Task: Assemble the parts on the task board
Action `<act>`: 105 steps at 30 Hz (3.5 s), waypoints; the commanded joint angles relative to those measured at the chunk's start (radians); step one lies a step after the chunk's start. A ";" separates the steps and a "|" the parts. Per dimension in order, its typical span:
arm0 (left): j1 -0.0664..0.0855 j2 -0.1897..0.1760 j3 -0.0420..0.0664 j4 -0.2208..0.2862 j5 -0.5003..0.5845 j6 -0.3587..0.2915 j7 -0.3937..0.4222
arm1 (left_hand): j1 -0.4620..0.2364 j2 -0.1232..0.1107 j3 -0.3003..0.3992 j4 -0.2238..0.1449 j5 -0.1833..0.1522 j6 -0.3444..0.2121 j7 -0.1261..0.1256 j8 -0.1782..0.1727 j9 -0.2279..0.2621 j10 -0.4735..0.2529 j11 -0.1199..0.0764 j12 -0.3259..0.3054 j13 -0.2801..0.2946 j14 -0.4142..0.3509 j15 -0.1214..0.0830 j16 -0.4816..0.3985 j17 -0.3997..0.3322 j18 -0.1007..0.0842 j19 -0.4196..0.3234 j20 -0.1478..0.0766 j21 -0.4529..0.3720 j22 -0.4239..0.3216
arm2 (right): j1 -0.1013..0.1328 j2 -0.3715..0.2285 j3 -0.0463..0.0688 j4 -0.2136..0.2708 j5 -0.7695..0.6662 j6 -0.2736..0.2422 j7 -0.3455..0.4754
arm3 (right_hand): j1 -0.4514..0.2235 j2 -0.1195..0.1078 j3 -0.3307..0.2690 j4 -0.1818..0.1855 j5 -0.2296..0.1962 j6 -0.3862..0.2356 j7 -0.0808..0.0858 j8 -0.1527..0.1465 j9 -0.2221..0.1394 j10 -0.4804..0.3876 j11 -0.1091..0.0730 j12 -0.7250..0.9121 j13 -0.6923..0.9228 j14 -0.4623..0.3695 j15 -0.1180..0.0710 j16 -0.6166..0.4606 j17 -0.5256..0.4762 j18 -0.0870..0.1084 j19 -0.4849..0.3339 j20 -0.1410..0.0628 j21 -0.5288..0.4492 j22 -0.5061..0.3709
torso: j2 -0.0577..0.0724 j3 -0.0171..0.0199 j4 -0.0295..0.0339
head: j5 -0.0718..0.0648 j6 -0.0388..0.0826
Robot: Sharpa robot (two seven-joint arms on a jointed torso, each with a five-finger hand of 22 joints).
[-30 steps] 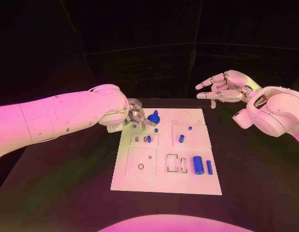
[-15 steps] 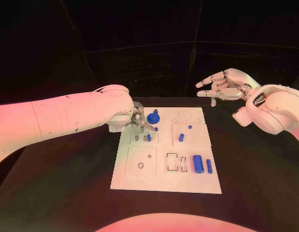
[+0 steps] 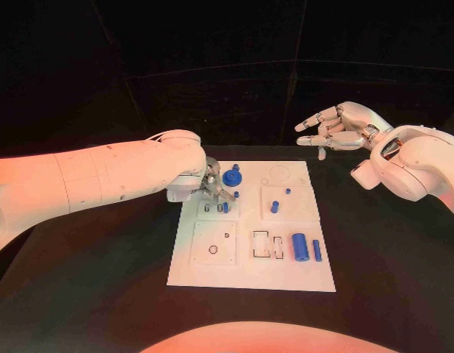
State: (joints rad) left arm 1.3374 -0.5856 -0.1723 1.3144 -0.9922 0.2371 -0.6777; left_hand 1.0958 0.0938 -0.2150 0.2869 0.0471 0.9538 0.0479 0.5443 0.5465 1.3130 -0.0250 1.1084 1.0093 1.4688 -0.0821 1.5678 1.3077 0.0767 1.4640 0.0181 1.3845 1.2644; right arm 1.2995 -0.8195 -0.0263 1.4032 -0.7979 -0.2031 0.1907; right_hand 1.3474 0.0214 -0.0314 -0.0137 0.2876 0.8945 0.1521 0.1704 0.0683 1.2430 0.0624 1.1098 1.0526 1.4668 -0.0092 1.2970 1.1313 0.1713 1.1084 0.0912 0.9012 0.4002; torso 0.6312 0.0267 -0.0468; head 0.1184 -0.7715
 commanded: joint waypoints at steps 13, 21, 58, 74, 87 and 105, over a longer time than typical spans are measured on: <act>-0.002 0.025 -0.008 -0.019 0.012 0.037 -0.007 | 0.023 0.024 0.013 -0.023 0.002 -0.018 -0.001 0.018 0.021 -0.006 -0.001 0.007 0.003 0.102 -0.008 0.003 0.263 -0.020 0.029 -0.002 0.010 0.011 | 0.003 0.011 0.001 -0.007 -0.046 0.010 -0.012 | 0.016 0.001 0.001 -0.006 0.006 -0.009 0.002 0.005 -0.001 -0.013 0.001 -0.012 -0.008 0.009 -0.006 -0.010 -0.006 0.013 0.007 -0.001 -0.008 -0.004 | 0.000 0.0001 0.0003 | 0.000 -0.009; -0.004 0.030 -0.011 -0.023 0.021 0.043 -0.007 | 0.030 0.026 0.018 -0.028 0.002 -0.021 -0.001 0.021 0.026 -0.007 -0.001 0.007 0.002 0.102 -0.008 0.003 0.263 -0.020 0.029 -0.002 0.010 0.013 | 0.003 0.014 0.001 -0.009 -0.049 0.018 -0.018 | 0.017 0.003 0.002 -0.007 0.008 -0.009 0.003 0.005 -0.001 -0.016 0.001 -0.016 -0.011 0.009 -0.006 -0.011 -0.005 0.013 0.007 -0.001 -0.009 -0.005 | 0.000 0.0000 0.0005 | 0.001 -0.014; -0.006 0.036 -0.012 -0.034 0.064 0.062 0.011 | 0.113 0.062 0.122 -0.113 0.002 -0.052 0.001 0.032 0.063 -0.012 0.000 0.005 -0.001 0.102 -0.007 0.003 0.263 -0.021 0.027 -0.002 0.012 0.020 | 0.003 0.029 0.001 -0.023 -0.054 0.036 -0.027 | 0.013 0.006 0.002 -0.004 0.012 -0.010 0.004 0.005 -0.001 -0.017 0.002 -0.017 -0.013 0.008 -0.005 -0.013 -0.007 0.013 0.007 -0.001 -0.011 -0.006 | 0.000 0.0003 0.0011 | 0.000 -0.028; -0.006 0.034 -0.012 -0.032 0.064 0.040 0.013 | -0.004 -0.001 0.053 -0.057 0.001 -0.048 0.002 0.034 0.078 -0.009 0.002 0.009 0.001 0.102 -0.004 0.003 0.263 -0.021 0.027 0.002 0.013 0.024 | 0.003 0.035 0.001 -0.029 -0.054 0.038 -0.027 | 0.009 0.005 0.000 -0.001 0.012 -0.011 0.004 0.005 -0.001 -0.019 0.003 -0.020 -0.016 0.007 -0.005 -0.017 -0.011 0.013 0.007 0.000 -0.013 -0.007 | 0.001 0.0002 0.0006 | 0.001 -0.029; -0.008 0.031 -0.012 -0.021 0.064 0.060 0.015 | 0.008 -0.009 0.047 -0.066 0.001 -0.047 0.001 0.035 0.082 -0.008 0.001 0.011 0.003 0.102 -0.005 0.003 0.263 -0.021 0.027 0.001 0.014 0.028 | 0.003 0.040 0.001 -0.036 -0.054 0.045 -0.030 | 0.008 0.006 -0.001 0.000 0.013 -0.011 0.004 0.005 -0.001 -0.020 0.003 -0.020 -0.017 0.007 -0.005 -0.018 -0.012 0.013 0.007 0.000 -0.014 -0.007 | 0.000 -0.0001 0.0011 | 0.001 -0.035; -0.009 0.030 -0.012 -0.019 0.063 0.032 0.024 | 0.113 0.038 0.120 -0.146 0.002 -0.051 -0.002 0.029 0.093 -0.010 -0.002 0.009 0.000 0.102 -0.008 0.003 0.263 -0.021 0.026 -0.001 0.012 0.028 | 0.002 0.047 0.001 -0.044 -0.054 0.052 -0.032 | 0.009 0.007 0.000 -0.001 0.015 -0.011 0.004 0.005 -0.001 -0.019 0.002 -0.020 -0.016 0.007 -0.005 -0.018 -0.012 0.013 0.007 0.000 -0.015 -0.008 | 0.001 0.0003 0.0002 | 0.003 -0.039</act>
State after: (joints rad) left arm 1.3285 -0.5557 -0.1841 1.2938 -0.9282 0.2780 -0.6684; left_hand 1.2045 0.1312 -0.0954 0.1452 0.0471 0.9057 0.0498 0.5741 0.6378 1.3058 -0.0249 1.1160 1.0109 1.4652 -0.0856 1.5677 1.3075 0.0616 1.4639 0.0182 1.3944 1.2930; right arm 1.2994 -0.7732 -0.0266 1.3600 -0.8522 -0.1610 0.1550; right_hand 1.3555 0.0213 -0.0287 -0.0162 0.2968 0.8910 0.1556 0.1704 0.0684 1.2325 0.0660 1.0948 1.0369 1.4668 -0.0091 1.2835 1.1202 0.1711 1.1084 0.0913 0.8896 0.3931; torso 0.6324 0.0267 -0.0466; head 0.1213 -0.8105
